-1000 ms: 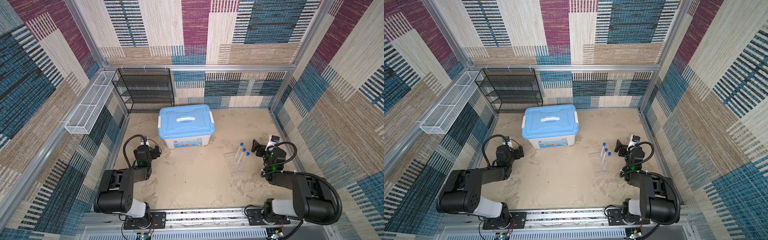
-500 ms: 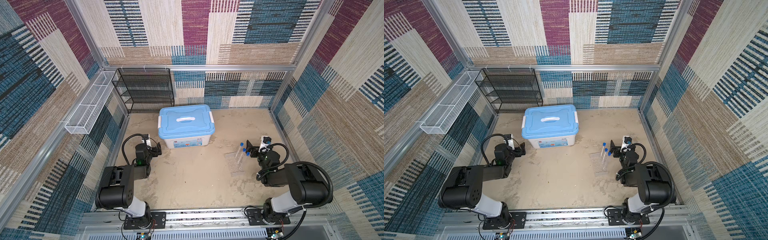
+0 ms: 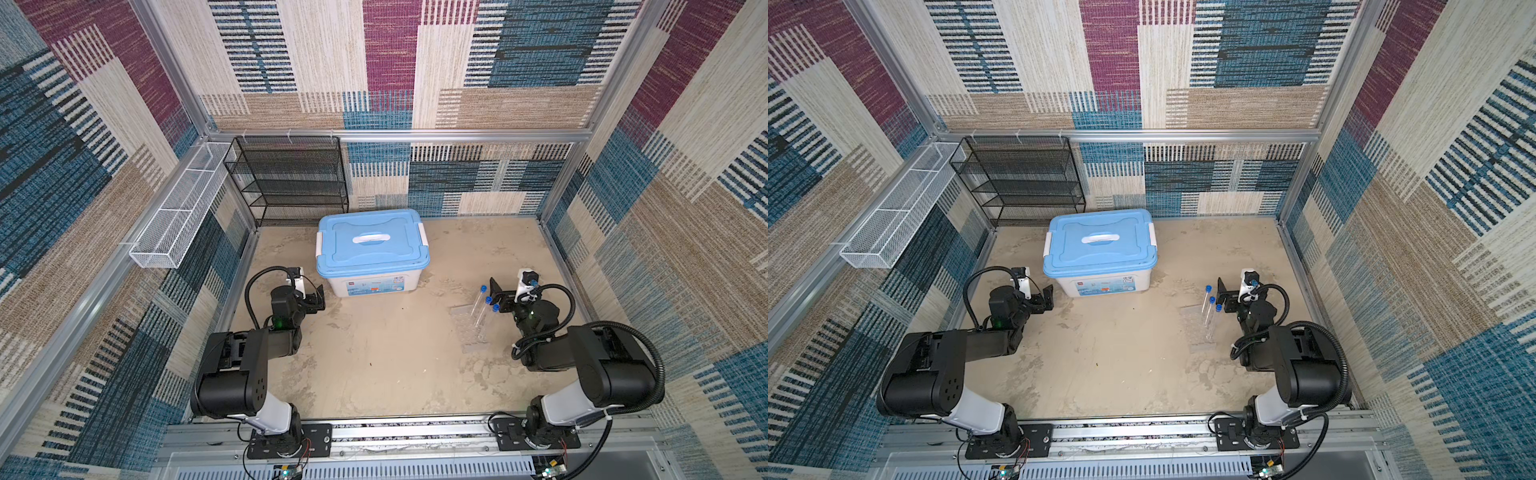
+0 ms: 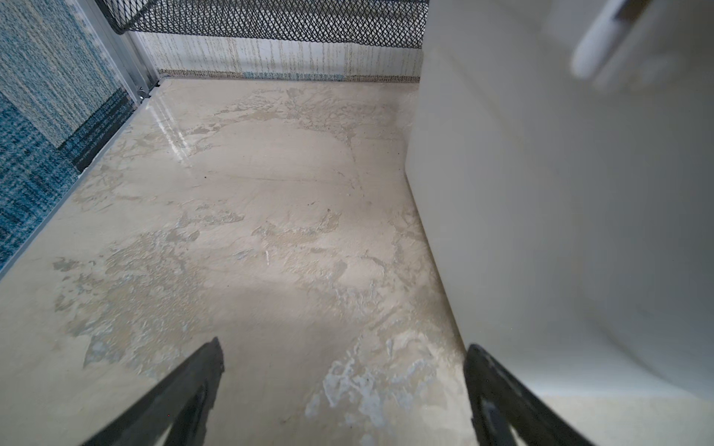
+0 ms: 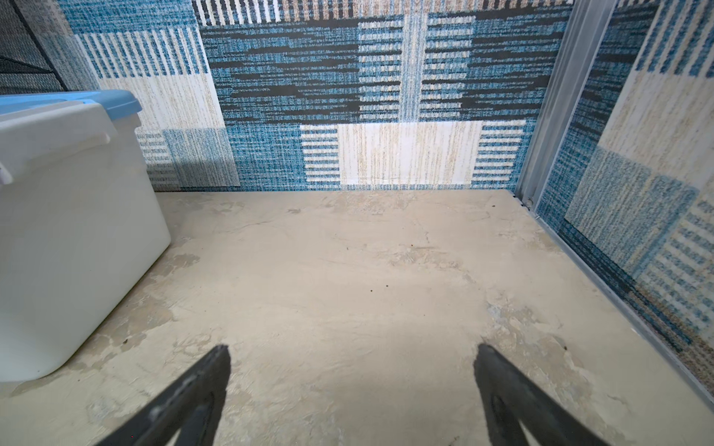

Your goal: Organize the chemistry lab equipment

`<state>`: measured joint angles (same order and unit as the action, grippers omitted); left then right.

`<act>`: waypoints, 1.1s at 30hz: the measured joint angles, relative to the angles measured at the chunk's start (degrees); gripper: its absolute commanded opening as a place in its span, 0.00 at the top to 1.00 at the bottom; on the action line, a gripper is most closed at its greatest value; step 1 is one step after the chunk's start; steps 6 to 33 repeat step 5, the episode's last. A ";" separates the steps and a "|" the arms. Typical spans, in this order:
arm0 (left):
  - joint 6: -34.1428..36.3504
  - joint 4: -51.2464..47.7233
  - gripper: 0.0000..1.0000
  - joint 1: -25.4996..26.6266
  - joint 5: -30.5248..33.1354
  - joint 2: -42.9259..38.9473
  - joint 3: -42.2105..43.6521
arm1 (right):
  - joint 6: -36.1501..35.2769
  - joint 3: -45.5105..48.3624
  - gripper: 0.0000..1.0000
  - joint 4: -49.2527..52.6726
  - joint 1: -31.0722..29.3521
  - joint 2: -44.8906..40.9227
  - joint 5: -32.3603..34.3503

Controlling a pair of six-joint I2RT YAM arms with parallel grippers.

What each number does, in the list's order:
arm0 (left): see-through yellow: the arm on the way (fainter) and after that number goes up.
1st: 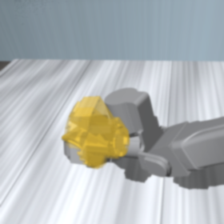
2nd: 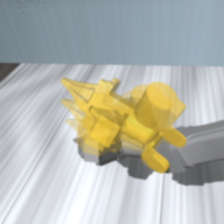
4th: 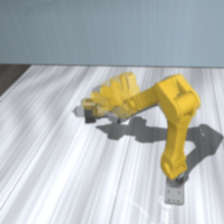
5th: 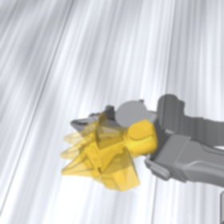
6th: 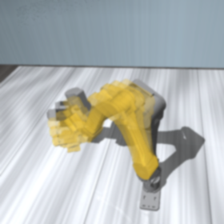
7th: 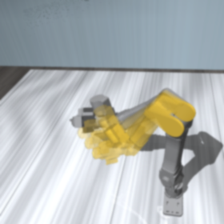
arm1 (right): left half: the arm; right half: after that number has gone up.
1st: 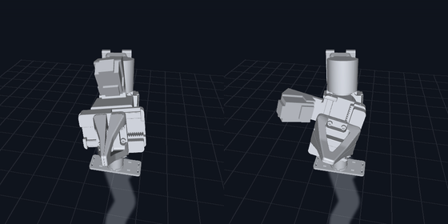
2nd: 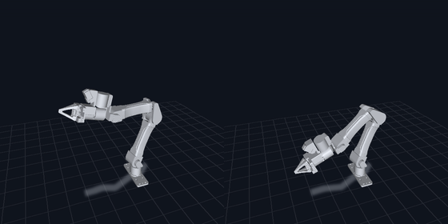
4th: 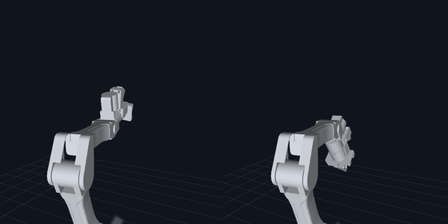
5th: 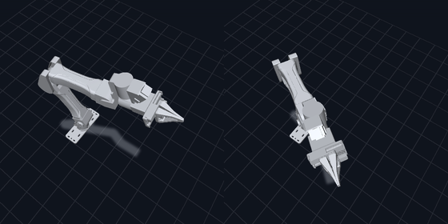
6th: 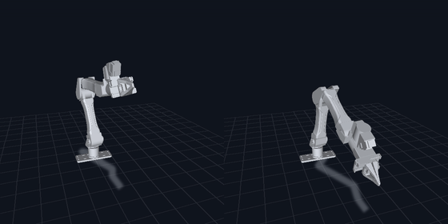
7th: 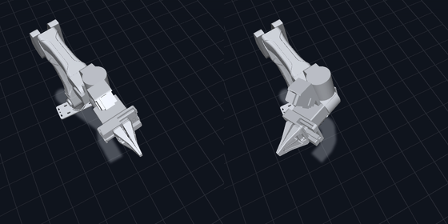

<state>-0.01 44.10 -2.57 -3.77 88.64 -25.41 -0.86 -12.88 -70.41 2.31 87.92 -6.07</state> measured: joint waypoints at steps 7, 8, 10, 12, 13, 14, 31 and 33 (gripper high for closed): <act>0.00 -0.02 0.01 0.00 -0.02 0.00 0.00 | -0.04 -0.44 0.01 0.09 -0.04 0.17 -0.39; 0.00 -0.02 0.01 0.00 -0.02 0.00 0.00 | -0.04 -0.44 0.01 0.09 -0.04 0.17 -0.39; 0.00 -0.02 0.01 0.00 -0.02 0.00 0.00 | -0.04 -0.44 0.01 0.09 -0.04 0.17 -0.39; 0.00 -0.02 0.01 0.00 -0.02 0.00 0.00 | -0.04 -0.44 0.01 0.09 -0.04 0.17 -0.39; 0.00 -0.02 0.01 0.00 -0.02 0.00 0.00 | -0.04 -0.44 0.01 0.09 -0.04 0.17 -0.39; 0.00 -0.02 0.01 0.00 -0.02 0.00 0.00 | -0.04 -0.44 0.01 0.09 -0.04 0.17 -0.39; 0.00 -0.02 0.01 0.00 -0.02 0.00 0.00 | -0.04 -0.44 0.01 0.09 -0.04 0.17 -0.39; 0.00 -0.02 0.01 0.00 -0.02 0.00 0.00 | -0.04 -0.44 0.01 0.09 -0.04 0.17 -0.39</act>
